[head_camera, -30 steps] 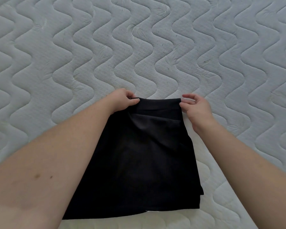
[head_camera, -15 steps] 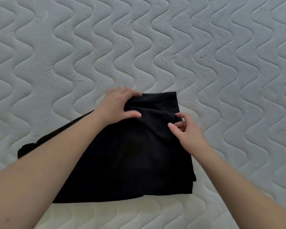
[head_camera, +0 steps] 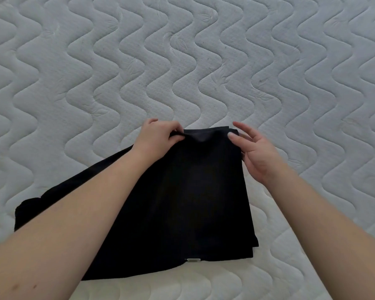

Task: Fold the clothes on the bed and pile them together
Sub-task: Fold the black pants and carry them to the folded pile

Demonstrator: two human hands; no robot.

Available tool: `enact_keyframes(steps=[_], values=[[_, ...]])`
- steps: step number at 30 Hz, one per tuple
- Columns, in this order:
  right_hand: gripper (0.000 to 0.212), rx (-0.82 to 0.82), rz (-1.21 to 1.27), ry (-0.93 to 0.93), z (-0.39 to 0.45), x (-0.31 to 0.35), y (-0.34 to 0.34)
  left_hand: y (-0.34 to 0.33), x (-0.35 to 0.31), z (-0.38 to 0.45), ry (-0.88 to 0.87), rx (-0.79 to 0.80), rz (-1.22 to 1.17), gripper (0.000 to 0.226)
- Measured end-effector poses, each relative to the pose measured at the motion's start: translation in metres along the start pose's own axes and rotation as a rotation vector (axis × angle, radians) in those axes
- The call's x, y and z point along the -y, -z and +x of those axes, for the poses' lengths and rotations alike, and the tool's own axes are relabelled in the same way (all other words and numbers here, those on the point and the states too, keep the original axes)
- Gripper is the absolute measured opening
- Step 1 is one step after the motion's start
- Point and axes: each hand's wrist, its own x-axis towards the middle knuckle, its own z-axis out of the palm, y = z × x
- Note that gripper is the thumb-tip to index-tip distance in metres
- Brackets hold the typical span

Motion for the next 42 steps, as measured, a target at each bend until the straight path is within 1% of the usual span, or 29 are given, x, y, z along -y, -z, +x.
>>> enact_keyframes(steps=[1,3,5,7,9,10,12,14,16,17,20,22,24,25,27,28,30,32,34,36,38,40,42], values=[[0.038,-0.022,-0.082,0.002,0.006,0.000,0.001,0.001,0.001,0.006,0.037,0.021,-0.007,0.015],[0.034,-0.127,-0.223,0.012,0.016,0.000,0.000,0.003,0.006,0.016,0.093,0.068,0.029,0.018],[0.031,-0.208,-0.268,0.010,0.023,0.000,-0.001,0.006,0.012,0.023,0.132,0.149,0.112,0.024],[0.029,-0.206,-0.285,-0.037,0.028,-0.002,0.000,0.011,0.020,0.027,0.152,0.252,0.161,0.030],[0.028,-0.176,-0.338,-0.083,0.030,-0.004,-0.001,0.015,0.026,0.029,0.147,0.323,0.148,0.029],[0.027,-0.177,-0.363,-0.074,0.031,-0.005,-0.001,0.017,0.028,0.029,0.132,0.334,0.148,0.026],[0.026,-0.208,-0.398,0.003,0.033,-0.006,-0.001,0.019,0.028,0.028,0.080,0.304,0.198,0.020],[0.026,-0.223,-0.409,0.082,0.034,-0.007,-0.002,0.018,0.025,0.027,0.051,0.219,0.233,0.018],[0.025,-0.241,-0.431,0.123,0.036,-0.010,-0.004,0.015,0.022,0.026,0.062,0.136,0.198,0.015],[0.024,-0.270,-0.492,0.150,0.037,-0.013,-0.004,0.014,0.020,0.025,0.076,0.104,0.174,0.014],[0.023,-0.340,-0.864,0.298,0.041,-0.017,-0.006,0.003,0.017,0.018,0.118,0.024,0.147,0.012],[0.033,-0.329,-1.086,0.391,0.045,-0.018,-0.006,-0.002,0.017,0.014,0.171,0.000,0.141,0.019],[0.044,-0.275,-1.261,0.417,0.050,-0.016,-0.006,-0.002,0.021,0.012,0.289,0.004,0.114,0.036],[0.044,-0.228,-1.344,0.419,0.053,-0.013,-0.006,0.001,0.025,0.011,0.352,0.013,0.097,0.043],[0.038,-0.132,-1.483,0.411,0.060,-0.007,-0.008,0.007,0.034,0.010,0.427,0.049,0.061,0.050],[0.035,-0.101,-1.527,0.405,0.063,-0.003,-0.008,0.010,0.038,0.010,0.436,0.075,0.020,0.049],[0.033,-0.037,-1.532,0.392,0.068,0.007,-0.011,0.017,0.042,0.010,0.436,0.126,-0.099,0.037],[0.035,0.015,-1.459,0.357,0.069,0.014,-0.010,0.023,0.042,0.013,0.431,0.166,-0.183,0.025],[0.033,0.009,-1.444,0.355,0.069,0.018,-0.006,0.028,0.041,0.014,0.407,0.175,-0.243,0.025],[0.032,-0.018,-1.523,0.378,0.069,0.017,0.000,0.029,0.038,0.013,0.396,0.153,-0.353,0.020],[0.039,-0.065,-1.625,0.407,0.069,0.014,0.002,0.024,0.036,0.010,0.387,0.092,-0.441,0.019],[0.044,-0.098,-1.678,0.443,0.068,0.012,0.001,0.017,0.032,0.006,0.385,0.004,-0.453,0.018],[0.039,-0.061,-1.668,0.452,0.067,0.011,-0.001,0.012,0.031,0.004,0.417,-0.028,-0.393,0.022]])
